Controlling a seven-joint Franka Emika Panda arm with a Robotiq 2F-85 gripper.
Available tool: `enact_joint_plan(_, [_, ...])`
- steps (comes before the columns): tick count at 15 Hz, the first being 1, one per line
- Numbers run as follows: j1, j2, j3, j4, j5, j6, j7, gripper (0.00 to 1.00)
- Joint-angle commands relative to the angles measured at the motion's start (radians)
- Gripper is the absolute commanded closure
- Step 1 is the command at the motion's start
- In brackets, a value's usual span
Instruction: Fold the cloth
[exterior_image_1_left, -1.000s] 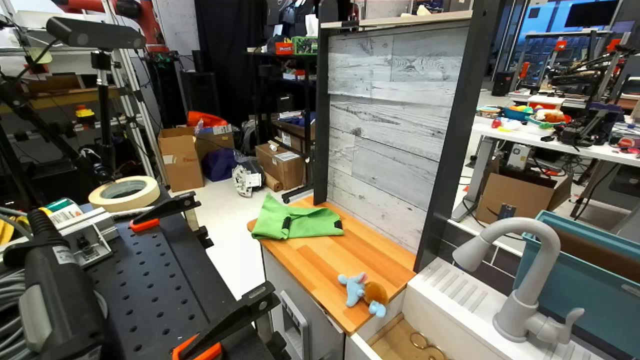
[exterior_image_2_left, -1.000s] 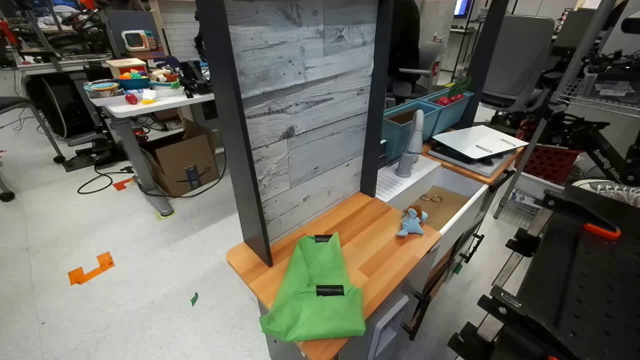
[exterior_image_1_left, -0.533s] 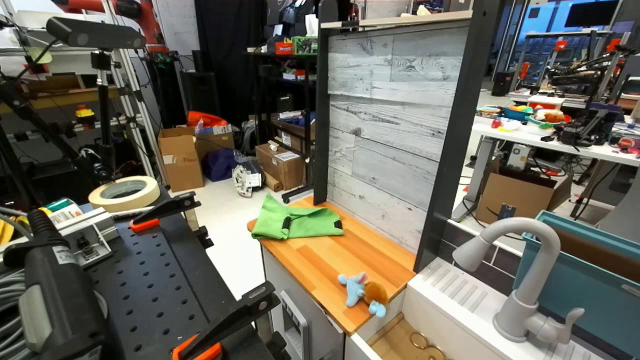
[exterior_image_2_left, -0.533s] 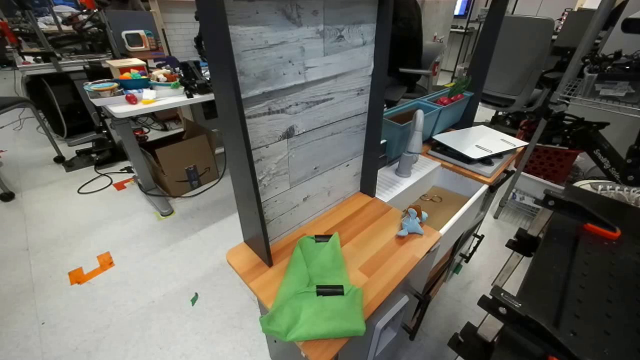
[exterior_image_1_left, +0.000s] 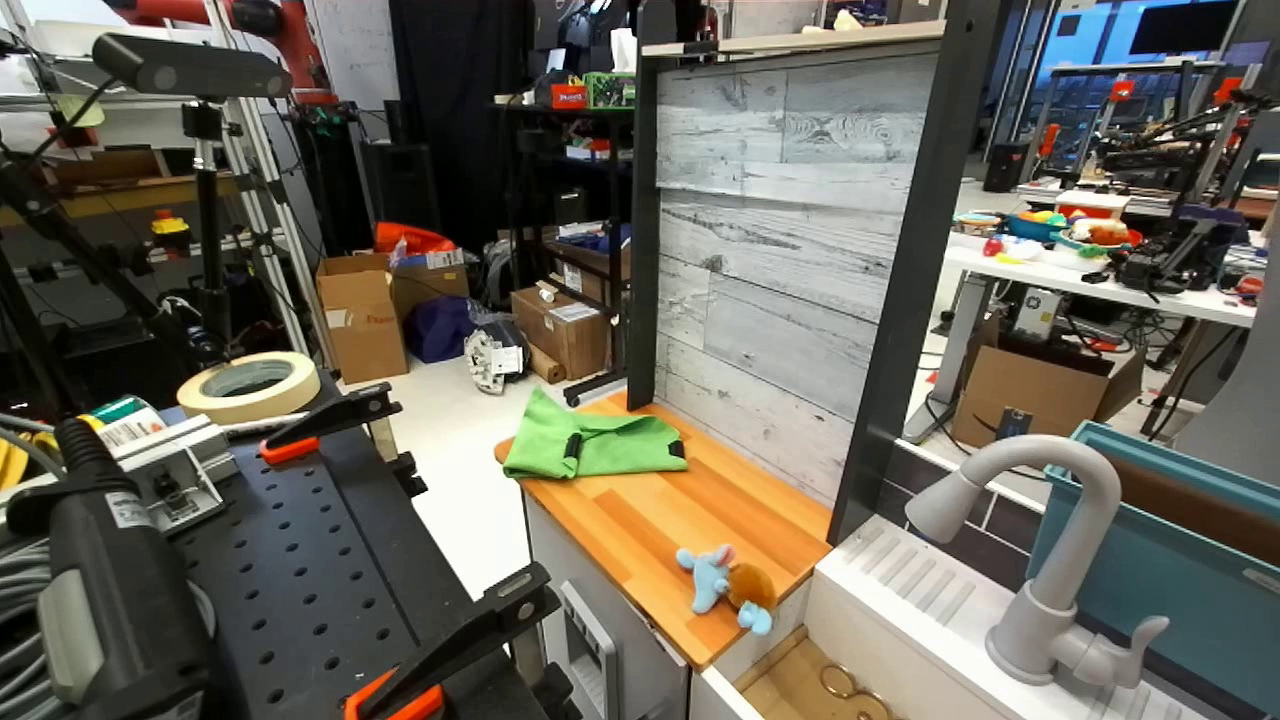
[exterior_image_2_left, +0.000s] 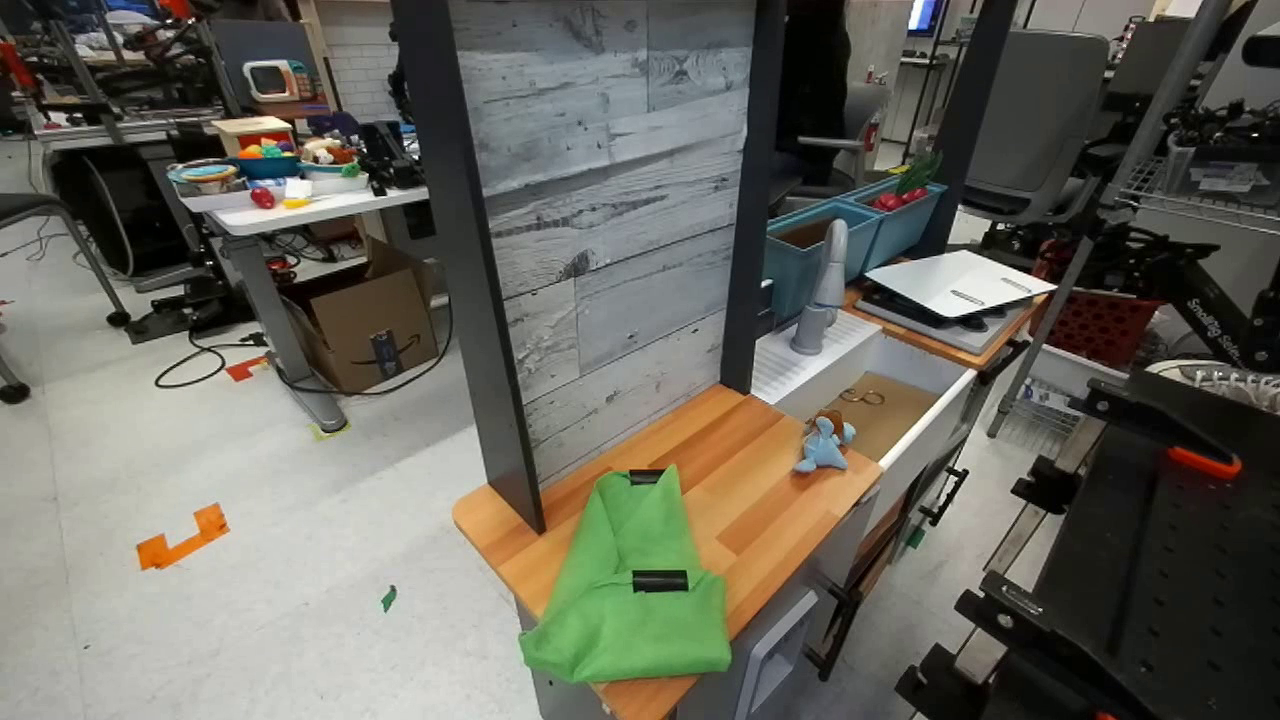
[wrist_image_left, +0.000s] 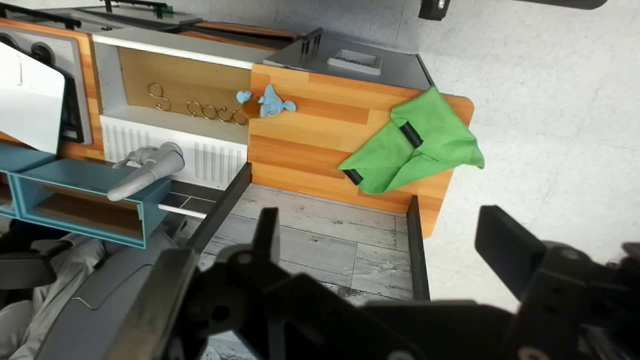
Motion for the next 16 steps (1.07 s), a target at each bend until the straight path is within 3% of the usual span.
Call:
enact_joint_plan(1, [-0.006, 0.168, -0.040, 0.011, -0.062, 0.168, -0.050, 0.00])
enact_joint_plan(9, [-0.002, 0.616, -0.120, 0.116, -0.202, 0.421, -0.105, 0.00])
enact_joint_plan(16, [-0.001, 1.050, -0.172, 0.462, -0.090, 0.306, -0.227, 0.00])
